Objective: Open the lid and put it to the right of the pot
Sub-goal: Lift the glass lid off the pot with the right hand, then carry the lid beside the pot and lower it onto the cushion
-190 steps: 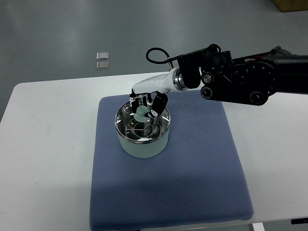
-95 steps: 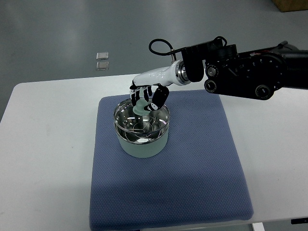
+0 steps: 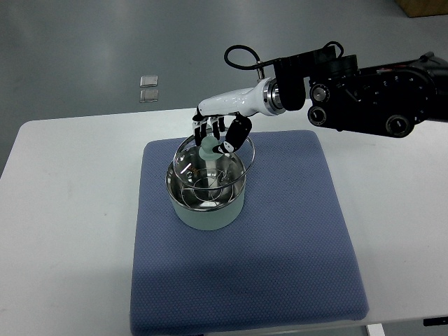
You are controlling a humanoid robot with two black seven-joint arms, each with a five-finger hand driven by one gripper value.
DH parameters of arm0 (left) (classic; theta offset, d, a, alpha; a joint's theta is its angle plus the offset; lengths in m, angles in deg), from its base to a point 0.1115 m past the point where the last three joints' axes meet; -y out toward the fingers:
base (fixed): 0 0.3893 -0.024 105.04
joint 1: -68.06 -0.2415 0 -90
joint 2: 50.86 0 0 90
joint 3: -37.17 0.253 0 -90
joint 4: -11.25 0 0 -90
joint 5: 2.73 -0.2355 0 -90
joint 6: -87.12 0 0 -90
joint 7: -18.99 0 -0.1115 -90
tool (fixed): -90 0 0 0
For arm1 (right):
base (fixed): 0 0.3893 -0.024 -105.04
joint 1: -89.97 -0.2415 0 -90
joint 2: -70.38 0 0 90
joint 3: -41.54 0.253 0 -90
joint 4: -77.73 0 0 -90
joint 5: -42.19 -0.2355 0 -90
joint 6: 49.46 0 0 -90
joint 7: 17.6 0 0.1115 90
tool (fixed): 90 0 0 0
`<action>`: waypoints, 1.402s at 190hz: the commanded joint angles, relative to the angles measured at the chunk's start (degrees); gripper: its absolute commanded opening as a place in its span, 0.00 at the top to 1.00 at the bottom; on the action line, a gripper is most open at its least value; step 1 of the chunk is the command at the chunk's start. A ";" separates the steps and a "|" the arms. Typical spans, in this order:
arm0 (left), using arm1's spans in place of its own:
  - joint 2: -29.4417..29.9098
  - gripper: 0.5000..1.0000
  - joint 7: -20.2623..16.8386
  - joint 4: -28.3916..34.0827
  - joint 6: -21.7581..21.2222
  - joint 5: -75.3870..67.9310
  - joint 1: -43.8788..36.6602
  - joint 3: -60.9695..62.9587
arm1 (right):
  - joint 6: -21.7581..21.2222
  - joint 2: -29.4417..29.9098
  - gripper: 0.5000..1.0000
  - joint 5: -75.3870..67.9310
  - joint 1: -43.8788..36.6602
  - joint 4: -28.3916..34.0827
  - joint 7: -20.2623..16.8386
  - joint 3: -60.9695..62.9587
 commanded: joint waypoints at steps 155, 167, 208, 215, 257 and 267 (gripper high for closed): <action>0.00 0.00 0.00 0.00 0.00 0.00 0.00 -0.07 | -1.70 -14.45 0.84 2.00 3.66 2.05 1.66 0.37; 0.00 0.00 0.00 0.00 0.00 0.00 0.00 -0.07 | -1.61 -14.89 0.84 2.35 4.10 2.05 1.92 0.37; 0.00 0.00 0.00 0.00 0.00 0.00 0.00 -0.07 | -1.17 -19.90 0.84 5.25 7.79 1.52 3.33 0.37; 0.00 0.00 0.00 0.00 0.00 0.00 0.00 -0.07 | -1.17 -19.90 0.84 5.25 7.79 1.52 3.33 0.37; 0.00 0.00 0.00 0.00 0.00 0.00 0.00 0.02 | 3.58 -19.28 0.83 8.24 14.38 -0.50 4.21 0.37; 0.00 0.00 0.00 0.00 0.00 0.00 0.00 -0.07 | 4.45 -18.49 0.83 8.15 15.26 -0.76 4.21 0.37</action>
